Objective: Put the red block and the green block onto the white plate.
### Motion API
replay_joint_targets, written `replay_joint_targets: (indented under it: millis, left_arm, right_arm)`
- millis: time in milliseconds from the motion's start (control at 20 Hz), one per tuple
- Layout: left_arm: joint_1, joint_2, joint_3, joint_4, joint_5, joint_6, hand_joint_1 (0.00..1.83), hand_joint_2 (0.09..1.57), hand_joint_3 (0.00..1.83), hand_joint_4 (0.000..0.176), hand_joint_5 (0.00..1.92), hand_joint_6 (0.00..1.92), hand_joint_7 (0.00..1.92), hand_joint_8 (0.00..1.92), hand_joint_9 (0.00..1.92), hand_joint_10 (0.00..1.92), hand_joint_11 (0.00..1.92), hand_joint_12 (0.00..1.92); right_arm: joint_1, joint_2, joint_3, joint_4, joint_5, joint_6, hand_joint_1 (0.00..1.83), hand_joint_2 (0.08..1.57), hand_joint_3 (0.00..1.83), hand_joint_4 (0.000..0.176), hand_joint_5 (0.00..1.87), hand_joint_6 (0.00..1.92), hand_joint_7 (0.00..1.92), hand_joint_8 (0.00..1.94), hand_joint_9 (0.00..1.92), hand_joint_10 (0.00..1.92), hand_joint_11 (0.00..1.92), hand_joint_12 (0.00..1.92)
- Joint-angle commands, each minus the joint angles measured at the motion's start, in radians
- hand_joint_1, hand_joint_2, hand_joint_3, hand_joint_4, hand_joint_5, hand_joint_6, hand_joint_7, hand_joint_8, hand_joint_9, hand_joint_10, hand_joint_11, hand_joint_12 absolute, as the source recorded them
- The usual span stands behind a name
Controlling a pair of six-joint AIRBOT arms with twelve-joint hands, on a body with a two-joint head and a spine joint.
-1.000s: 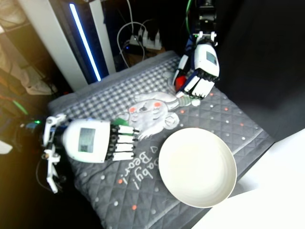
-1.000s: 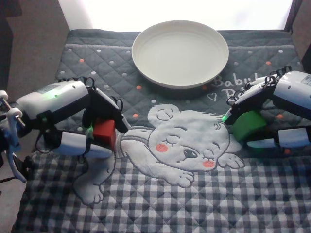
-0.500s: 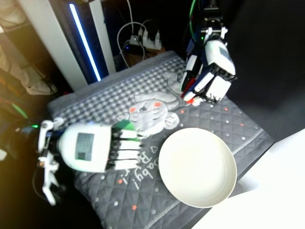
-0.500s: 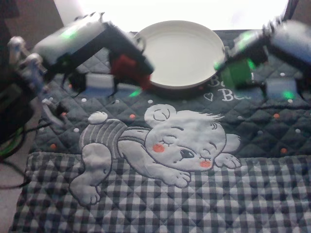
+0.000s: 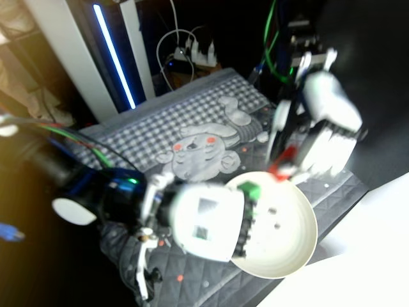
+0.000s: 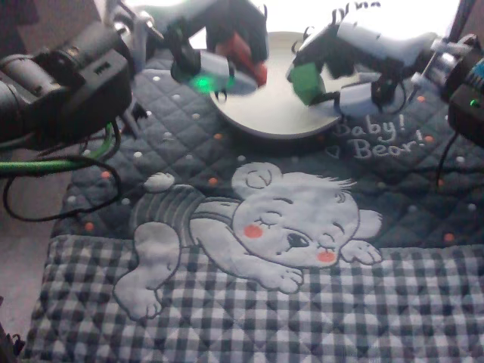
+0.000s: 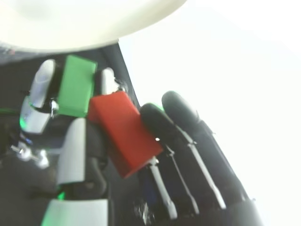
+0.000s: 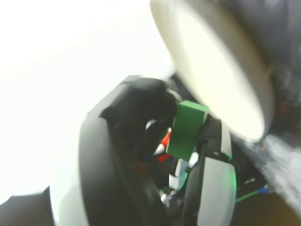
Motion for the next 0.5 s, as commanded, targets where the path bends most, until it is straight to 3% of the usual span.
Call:
replay_joint_targets:
  millis: [0, 50, 100, 150, 200, 250, 300, 350, 400, 450]
  left_arm:
    - [-0.005, 0.024, -0.006, -0.013, -0.143, 0.002, 1.12, 1.01, 0.0, 0.0, 0.78, 0.07, 0.87, 0.21, 1.04, 0.3, 0.88, 1.1]
    - [0.004, 0.037, -0.022, -0.014, -0.157, 0.001, 1.05, 0.95, 0.0, 0.0, 0.7, 0.01, 0.81, 0.08, 0.96, 0.23, 0.73, 1.11]
    - [0.013, 0.057, -0.045, -0.014, -0.175, 0.002, 1.01, 0.91, 0.0, 0.0, 0.65, 0.0, 0.77, 0.03, 0.9, 0.2, 0.62, 1.15]
    - [0.023, 0.092, -0.083, -0.014, -0.199, 0.01, 0.94, 0.9, 0.0, 0.0, 0.53, 0.0, 0.61, 0.0, 0.8, 0.15, 0.5, 1.11]
    - [0.029, 0.121, -0.117, -0.014, -0.213, 0.027, 0.9, 0.9, 0.0, 0.0, 0.47, 0.0, 0.51, 0.0, 0.76, 0.1, 0.49, 1.04]
    - [0.043, 0.177, -0.178, -0.013, -0.242, 0.063, 0.87, 0.91, 0.0, 0.011, 0.42, 0.0, 0.41, 0.0, 0.73, 0.05, 0.48, 1.05]
    - [0.068, 0.242, -0.249, -0.01, -0.287, 0.095, 0.85, 0.91, 0.0, 0.067, 0.36, 0.0, 0.33, 0.0, 0.66, 0.01, 0.43, 1.12]
    - [0.089, 0.291, -0.3, -0.008, -0.327, 0.107, 0.89, 0.9, 0.0, 0.086, 0.35, 0.0, 0.3, 0.0, 0.6, 0.0, 0.38, 1.17]
    - [0.131, 0.366, -0.374, -0.009, -0.399, 0.113, 0.94, 0.9, 0.0, 0.077, 0.35, 0.0, 0.28, 0.0, 0.55, 0.0, 0.35, 1.16]
    - [0.174, 0.421, -0.428, -0.015, -0.466, 0.113, 0.96, 0.92, 0.01, 0.061, 0.31, 0.0, 0.23, 0.0, 0.46, 0.0, 0.26, 1.14]
  right_arm:
    - [0.011, 0.02, 0.0, 0.038, 0.138, 0.004, 0.89, 0.97, 0.0, 0.066, 0.32, 0.02, 0.41, 0.06, 0.43, 0.16, 0.19, 0.92]
    - [0.011, 0.022, -0.013, 0.036, 0.151, 0.004, 0.83, 0.92, 0.0, 0.087, 0.16, 0.0, 0.25, 0.01, 0.3, 0.04, 0.07, 0.76]
    - [0.011, 0.042, -0.039, 0.036, 0.171, 0.004, 0.81, 0.91, 0.0, 0.108, 0.09, 0.0, 0.17, 0.0, 0.23, 0.01, 0.01, 0.72]
    - [0.011, 0.064, -0.078, 0.028, 0.192, 0.001, 0.76, 0.91, 0.0, 0.146, 0.02, 0.0, 0.11, 0.0, 0.18, 0.0, 0.0, 0.64]
    - [0.011, 0.081, -0.106, 0.014, 0.213, 0.001, 0.74, 0.92, 0.0, 0.159, 0.0, 0.0, 0.06, 0.0, 0.11, 0.01, 0.0, 0.46]
    - [0.011, 0.131, -0.151, 0.012, 0.257, 0.001, 0.72, 0.95, 0.01, 0.159, 0.0, 0.0, 0.04, 0.0, 0.07, 0.01, 0.0, 0.3]
    - [0.011, 0.189, -0.2, 0.013, 0.317, 0.001, 0.73, 0.95, 0.0, 0.156, 0.04, 0.01, 0.07, 0.01, 0.06, 0.01, 0.0, 0.17]
    - [0.01, 0.229, -0.24, 0.011, 0.346, -0.005, 0.71, 0.93, 0.0, 0.11, 0.06, 0.0, 0.09, 0.01, 0.09, 0.0, 0.0, 0.3]
    - [0.003, 0.288, -0.308, 0.007, 0.389, -0.025, 0.69, 0.92, 0.0, 0.11, 0.06, 0.0, 0.1, 0.0, 0.1, 0.0, 0.0, 0.38]
    - [-0.028, 0.337, -0.361, 0.007, 0.43, -0.038, 0.67, 0.86, 0.0, 0.152, 0.04, 0.0, 0.12, 0.0, 0.16, 0.01, 0.0, 0.66]
